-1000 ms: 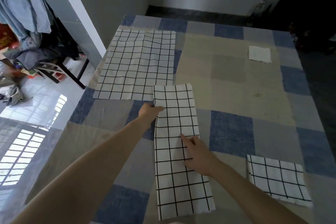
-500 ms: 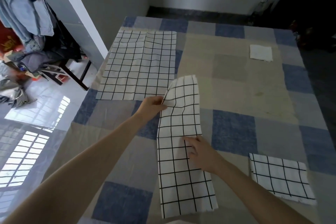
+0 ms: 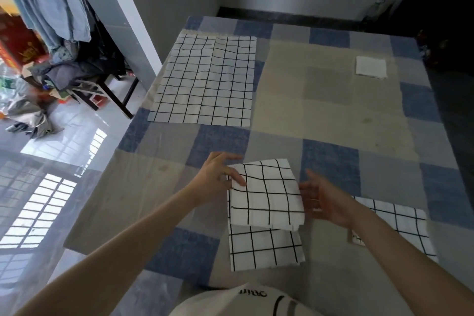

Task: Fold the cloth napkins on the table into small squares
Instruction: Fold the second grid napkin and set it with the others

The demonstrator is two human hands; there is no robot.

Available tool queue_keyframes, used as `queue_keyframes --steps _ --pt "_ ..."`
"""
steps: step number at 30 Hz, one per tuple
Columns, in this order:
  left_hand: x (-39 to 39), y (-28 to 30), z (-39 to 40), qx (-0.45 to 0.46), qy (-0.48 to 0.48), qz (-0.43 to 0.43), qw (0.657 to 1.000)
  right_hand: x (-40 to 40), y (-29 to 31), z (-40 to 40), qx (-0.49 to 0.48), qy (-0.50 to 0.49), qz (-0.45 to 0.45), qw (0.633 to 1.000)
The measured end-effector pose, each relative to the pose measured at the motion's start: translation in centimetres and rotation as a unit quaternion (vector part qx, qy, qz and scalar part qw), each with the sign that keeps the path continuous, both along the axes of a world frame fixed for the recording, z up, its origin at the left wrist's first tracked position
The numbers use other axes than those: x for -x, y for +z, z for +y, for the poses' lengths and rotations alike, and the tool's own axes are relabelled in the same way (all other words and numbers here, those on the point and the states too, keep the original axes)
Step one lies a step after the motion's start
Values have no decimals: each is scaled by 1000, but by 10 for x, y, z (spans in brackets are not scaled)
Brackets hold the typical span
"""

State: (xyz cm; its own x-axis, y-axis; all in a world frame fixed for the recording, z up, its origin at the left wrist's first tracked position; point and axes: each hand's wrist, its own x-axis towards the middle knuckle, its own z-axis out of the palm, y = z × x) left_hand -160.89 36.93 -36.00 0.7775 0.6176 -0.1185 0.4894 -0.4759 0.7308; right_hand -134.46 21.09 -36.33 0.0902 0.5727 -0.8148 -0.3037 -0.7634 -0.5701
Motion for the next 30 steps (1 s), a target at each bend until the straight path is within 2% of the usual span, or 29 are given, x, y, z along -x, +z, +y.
queue_keyframes --steps 3,7,14,25,30 --pt "9 -11 -20 -40 -36 20 998 9 -2 -18 -9 104 -93 990" --pt "22 -24 -39 -84 -85 60 991 21 -15 -35 -25 140 -166 976" --pt "32 -42 -52 -121 -126 94 980 36 -32 -45 -47 158 -210 964" --pt "43 -51 -64 -169 -130 95 972 41 -25 -55 -67 231 -311 920" --pt "44 -53 -61 -174 -175 120 962 40 -28 -57 -65 262 -349 897"
